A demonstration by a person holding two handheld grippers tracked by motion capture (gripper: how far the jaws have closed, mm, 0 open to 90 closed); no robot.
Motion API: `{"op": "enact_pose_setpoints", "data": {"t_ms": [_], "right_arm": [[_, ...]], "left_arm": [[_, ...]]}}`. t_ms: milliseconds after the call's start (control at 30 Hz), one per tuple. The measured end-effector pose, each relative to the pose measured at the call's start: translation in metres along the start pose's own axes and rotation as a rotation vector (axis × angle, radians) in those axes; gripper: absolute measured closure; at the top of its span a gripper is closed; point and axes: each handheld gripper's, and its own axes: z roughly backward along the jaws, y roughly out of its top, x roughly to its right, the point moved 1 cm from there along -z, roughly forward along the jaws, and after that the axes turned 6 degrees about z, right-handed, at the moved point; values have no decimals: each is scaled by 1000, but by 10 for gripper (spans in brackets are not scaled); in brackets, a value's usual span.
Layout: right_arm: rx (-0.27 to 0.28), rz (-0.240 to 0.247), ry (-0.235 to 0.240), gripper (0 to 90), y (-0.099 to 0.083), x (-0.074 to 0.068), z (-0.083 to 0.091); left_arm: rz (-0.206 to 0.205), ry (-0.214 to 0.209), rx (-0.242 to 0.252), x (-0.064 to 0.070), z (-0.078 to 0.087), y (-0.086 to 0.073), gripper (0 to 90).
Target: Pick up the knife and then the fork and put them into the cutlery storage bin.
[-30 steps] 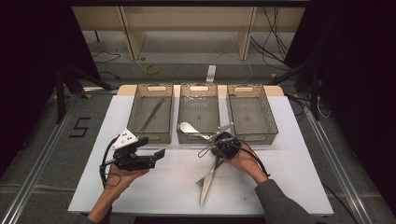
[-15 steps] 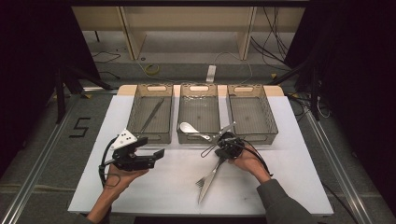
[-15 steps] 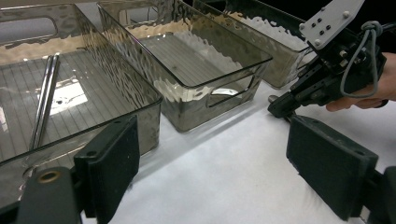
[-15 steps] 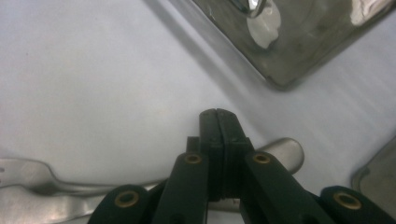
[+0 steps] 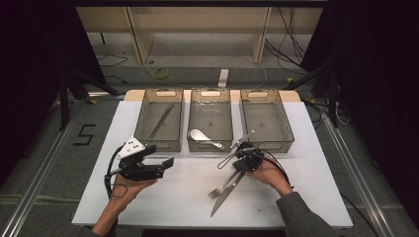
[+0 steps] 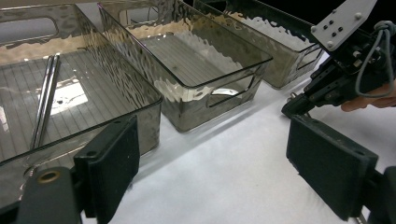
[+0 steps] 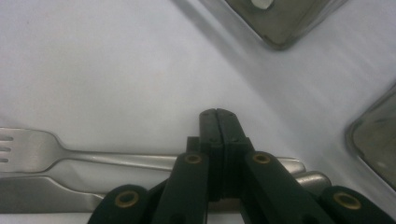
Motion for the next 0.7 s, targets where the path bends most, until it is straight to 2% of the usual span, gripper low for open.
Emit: {"op": "enact_pose_setpoints", "data": {"t_ms": [367, 533, 700], "right_arm": [[-25, -25, 3, 900, -18, -1, 11], [-34, -29, 1, 900, -32, -2, 19], [-41, -57, 1, 900, -47, 2, 27]], "left_arm": [[-1, 1, -2, 0, 0, 0, 170], [-8, -1, -7, 1, -1, 0, 170], [-11, -2, -9, 1, -1, 0, 171]]}}
